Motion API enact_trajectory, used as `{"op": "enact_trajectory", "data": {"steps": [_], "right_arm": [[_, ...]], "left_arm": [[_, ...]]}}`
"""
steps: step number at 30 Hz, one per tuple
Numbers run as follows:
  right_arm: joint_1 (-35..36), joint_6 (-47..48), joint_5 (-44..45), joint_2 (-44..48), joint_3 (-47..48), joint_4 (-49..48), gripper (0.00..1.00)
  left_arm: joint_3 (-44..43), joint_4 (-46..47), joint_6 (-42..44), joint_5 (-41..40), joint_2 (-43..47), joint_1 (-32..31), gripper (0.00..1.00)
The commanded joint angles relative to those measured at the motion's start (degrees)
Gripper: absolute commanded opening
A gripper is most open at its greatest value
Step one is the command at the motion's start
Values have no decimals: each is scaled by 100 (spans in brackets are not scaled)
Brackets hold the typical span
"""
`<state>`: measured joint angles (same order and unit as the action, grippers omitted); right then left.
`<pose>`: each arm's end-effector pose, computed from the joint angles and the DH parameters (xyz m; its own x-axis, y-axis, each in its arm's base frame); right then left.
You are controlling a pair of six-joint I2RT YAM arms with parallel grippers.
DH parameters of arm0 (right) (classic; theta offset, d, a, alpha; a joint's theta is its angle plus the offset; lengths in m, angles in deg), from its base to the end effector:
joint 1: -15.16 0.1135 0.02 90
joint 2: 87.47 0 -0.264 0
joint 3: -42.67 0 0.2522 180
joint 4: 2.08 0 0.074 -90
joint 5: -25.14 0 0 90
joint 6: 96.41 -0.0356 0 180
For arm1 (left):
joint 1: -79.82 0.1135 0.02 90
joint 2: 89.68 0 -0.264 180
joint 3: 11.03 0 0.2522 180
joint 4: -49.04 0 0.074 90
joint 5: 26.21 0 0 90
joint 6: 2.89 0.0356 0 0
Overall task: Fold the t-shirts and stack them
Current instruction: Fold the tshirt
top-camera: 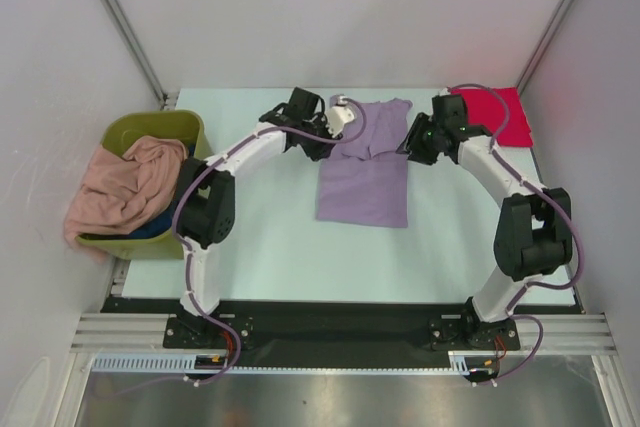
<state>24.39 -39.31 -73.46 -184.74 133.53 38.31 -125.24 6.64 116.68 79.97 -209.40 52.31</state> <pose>0.3730 0.0660 0.2676 -0.7452 0.4230 -0.5155 0.1728 0.8692 0.4634 0.4162 -0.2279 0.2383 -0.2718 0.6759 -0.6850 0.8547 0.4967 0.1509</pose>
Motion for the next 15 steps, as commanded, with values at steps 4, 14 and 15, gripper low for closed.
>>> {"op": "enact_trajectory", "data": {"steps": [4,14,15], "right_arm": [[604,-76,165,313,-851,334,45],[817,-664,-28,860,-2603,-386,42],[799,-656,-54,816,-2743,-439,41]], "left_arm": [[1462,-686,822,1157,1072,-649,34],[2424,-581,1271,553,1039,-923,32],[2468,-555,1289,526,1021,-914,33]]}}
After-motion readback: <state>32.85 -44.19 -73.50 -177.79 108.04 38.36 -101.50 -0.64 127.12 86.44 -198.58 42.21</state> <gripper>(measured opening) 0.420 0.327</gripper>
